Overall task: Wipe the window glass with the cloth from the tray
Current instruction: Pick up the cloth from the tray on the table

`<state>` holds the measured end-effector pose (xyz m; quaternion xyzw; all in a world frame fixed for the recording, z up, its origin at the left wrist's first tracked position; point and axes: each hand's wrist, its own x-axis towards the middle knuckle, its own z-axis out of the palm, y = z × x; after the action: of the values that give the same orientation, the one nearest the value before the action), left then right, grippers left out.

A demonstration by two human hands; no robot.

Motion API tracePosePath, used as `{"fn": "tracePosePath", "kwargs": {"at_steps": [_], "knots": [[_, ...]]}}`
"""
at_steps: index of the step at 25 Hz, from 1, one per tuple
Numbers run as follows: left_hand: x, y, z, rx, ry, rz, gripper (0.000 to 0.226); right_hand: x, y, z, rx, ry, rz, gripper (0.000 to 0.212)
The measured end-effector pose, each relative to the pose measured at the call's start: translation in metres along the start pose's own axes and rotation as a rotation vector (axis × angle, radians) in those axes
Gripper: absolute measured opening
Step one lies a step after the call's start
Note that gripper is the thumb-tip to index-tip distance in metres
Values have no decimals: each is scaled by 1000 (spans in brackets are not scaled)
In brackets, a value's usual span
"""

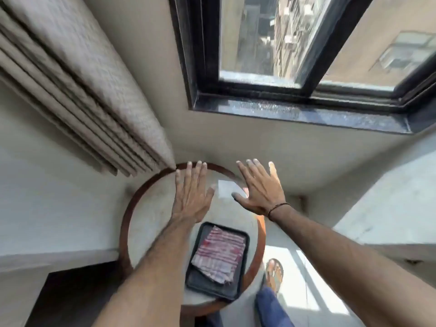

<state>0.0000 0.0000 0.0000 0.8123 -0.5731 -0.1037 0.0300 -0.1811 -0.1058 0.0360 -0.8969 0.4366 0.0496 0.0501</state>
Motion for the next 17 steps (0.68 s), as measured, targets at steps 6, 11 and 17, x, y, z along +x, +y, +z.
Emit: {"fn": "tracePosePath", "kwargs": {"at_steps": [6, 11, 17], "knots": [[-89, -20, 180, 30, -287, -49, 32, -55, -43, 181, 181, -520, -12, 54], [-98, -24, 238, 111, -335, -127, 37, -57, -65, 255, 249, -518, 29, 41], [-98, -14, 231, -65, -424, -275, 28, -50, -57, 260, 468, -684, 298, 23]]}}
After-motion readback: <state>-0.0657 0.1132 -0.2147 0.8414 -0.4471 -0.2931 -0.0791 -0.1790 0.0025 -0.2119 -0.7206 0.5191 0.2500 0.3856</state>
